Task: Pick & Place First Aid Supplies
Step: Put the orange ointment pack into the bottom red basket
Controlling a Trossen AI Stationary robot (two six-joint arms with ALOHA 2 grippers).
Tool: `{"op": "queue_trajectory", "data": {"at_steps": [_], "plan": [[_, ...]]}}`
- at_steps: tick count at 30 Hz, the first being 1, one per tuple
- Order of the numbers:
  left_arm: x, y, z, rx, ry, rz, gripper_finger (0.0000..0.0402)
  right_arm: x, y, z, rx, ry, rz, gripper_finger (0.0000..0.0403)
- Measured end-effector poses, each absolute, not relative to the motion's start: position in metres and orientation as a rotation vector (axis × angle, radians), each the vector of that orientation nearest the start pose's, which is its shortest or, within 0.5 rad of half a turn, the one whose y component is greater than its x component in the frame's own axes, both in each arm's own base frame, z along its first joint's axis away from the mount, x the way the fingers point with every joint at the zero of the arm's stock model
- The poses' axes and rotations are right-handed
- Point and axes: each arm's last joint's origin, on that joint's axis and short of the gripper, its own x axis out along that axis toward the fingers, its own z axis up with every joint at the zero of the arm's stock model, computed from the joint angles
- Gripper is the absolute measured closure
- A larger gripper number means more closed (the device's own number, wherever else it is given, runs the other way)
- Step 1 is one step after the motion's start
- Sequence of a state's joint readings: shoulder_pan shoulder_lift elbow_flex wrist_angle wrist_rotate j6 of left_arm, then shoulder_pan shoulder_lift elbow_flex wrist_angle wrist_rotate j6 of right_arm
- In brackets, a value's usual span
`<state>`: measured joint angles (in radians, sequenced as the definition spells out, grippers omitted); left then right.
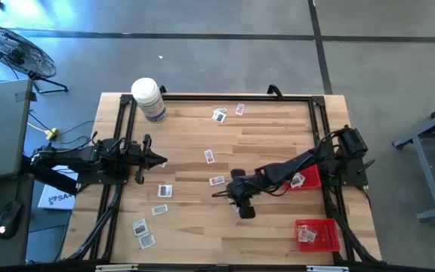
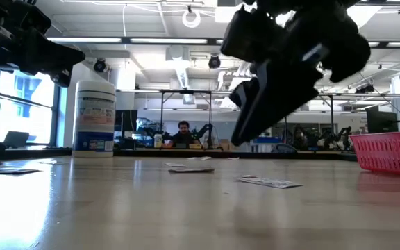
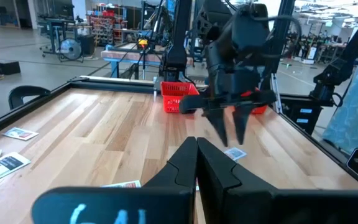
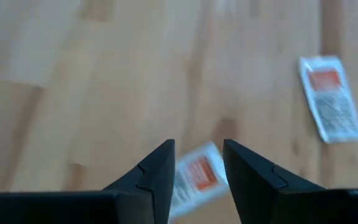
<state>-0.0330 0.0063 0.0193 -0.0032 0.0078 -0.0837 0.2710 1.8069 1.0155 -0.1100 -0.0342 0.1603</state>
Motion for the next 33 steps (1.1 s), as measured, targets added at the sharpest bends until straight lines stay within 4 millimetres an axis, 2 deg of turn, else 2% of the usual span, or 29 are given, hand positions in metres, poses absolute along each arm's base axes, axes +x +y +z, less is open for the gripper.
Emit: {"op": "queue_trajectory", "data": {"at_steps": [7,17,22,26,33], "plan": [[0.097,-0.003,0.169,-0.084,-0.008,-0.041,0.0401,0.338,0.088,0.142,-0.002,1.016,0.078,0.0274],[0.097,-0.003,0.169,-0.084,-0.008,-0.041,0.0401,0.344,0.092,0.125,-0.075,1.012,0.172,0.0275],[0.097,-0.003,0.169,-0.084,-0.008,-0.041,0.0401,0.345,0.092,0.123,-0.077,1.010,0.172,0.0280],[0.097,-0.003,0.169,-0.084,-0.008,-0.041,0.0401,0.346,0.092,0.123,-0.082,1.010,0.169,0.0308],[0.097,-0.003,0.169,-0.084,-0.008,-0.041,0.0401,0.345,0.091,0.122,-0.095,1.013,0.171,0.0386]]}}
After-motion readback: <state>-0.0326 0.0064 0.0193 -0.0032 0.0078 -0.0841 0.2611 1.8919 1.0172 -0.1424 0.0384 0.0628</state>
